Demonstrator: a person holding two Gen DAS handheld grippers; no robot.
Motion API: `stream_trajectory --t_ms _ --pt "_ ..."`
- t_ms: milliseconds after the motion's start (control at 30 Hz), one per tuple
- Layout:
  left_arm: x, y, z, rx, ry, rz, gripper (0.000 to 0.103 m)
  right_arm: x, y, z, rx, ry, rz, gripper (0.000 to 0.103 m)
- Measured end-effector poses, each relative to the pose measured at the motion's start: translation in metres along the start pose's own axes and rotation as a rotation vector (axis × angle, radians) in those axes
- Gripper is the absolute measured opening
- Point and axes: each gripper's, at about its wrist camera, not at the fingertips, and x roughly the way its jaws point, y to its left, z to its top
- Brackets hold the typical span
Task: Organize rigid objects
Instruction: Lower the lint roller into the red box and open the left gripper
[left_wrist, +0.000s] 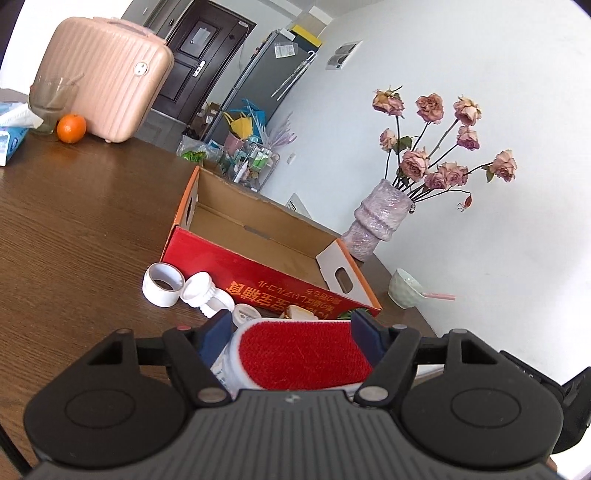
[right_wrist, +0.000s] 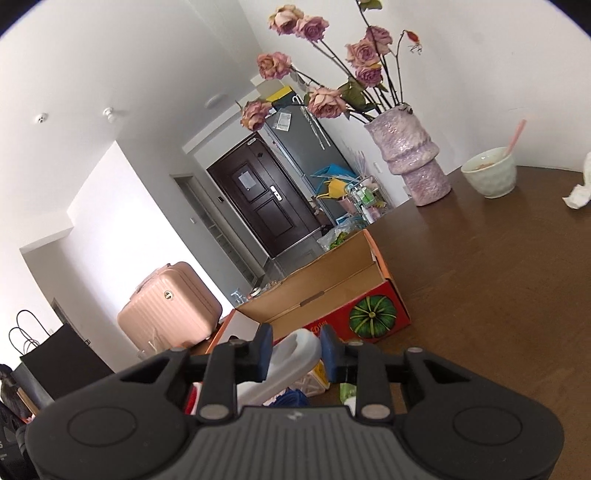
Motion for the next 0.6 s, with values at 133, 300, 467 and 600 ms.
stream_trajectory --t_ms 133,300,467,600 --pt "0.0 -0.009 0.0 0.02 -0.014 0.008 0.071 -0.005 0.001 0.001 -0.01 -0.022 -0.006 0.027" --pt "0.016 -0.014 0.016 0.041 -0.036 0.016 0.071 0.012 0.004 0.013 -0.021 -0.05 -0.011 0.027" --pt "0.05 -0.006 0.044 0.034 -0.052 0.024 0.071 0.054 0.007 0.032 -0.034 -0.072 -0.002 0.027" --pt "0.093 0.004 0.079 0.051 -0.046 0.023 0.071 0.102 0.006 0.052 -0.044 -0.087 0.0 0.027"
